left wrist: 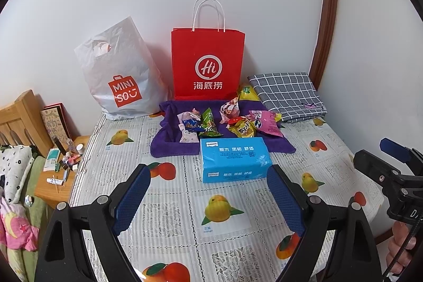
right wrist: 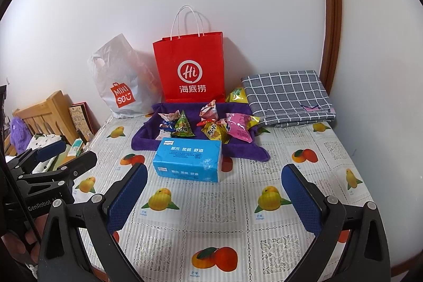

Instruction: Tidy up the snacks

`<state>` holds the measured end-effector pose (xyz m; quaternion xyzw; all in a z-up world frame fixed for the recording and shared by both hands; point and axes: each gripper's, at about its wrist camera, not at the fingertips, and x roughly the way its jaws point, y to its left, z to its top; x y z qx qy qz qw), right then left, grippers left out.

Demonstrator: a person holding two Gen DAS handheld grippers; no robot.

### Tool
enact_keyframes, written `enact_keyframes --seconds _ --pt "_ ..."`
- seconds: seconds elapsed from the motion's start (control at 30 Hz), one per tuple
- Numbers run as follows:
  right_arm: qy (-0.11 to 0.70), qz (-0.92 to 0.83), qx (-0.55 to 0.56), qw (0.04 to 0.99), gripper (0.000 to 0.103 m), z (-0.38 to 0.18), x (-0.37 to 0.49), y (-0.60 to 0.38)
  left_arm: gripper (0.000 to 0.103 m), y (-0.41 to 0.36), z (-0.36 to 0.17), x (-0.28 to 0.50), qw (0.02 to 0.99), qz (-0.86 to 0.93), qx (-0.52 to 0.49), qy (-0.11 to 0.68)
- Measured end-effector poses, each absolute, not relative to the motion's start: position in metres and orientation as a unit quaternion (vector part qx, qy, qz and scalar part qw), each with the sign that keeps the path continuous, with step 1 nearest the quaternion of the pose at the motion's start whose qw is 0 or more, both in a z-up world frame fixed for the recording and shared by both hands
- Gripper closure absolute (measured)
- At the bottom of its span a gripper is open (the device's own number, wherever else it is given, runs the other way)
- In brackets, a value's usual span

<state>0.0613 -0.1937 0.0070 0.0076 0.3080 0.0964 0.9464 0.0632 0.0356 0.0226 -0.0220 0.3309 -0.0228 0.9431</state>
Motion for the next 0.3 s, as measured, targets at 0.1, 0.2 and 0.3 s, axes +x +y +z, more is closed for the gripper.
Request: enact_keyframes --seconds 0.1,0.2,0.3 --pt "0.306 0.097 0.008 0.947 0.003 0.0072 0.061 -0.1938 0.014 0.0358 0.0224 0.0633 0.943 -0.023 -0.022 0.331" --pt "0.306 0.098 0.007 0.947 0.003 0.0073 0.0611 -0.1938 0.014 0.0363 0.0229 0.0648 0.943 -0.022 -0.023 0.332" --pt "0.306 0.098 0.008 0.947 0.003 0.0076 0.0622 -0.1934 0.014 0.0375 0.0223 0.0675 0.942 -0.022 -0.023 0.333"
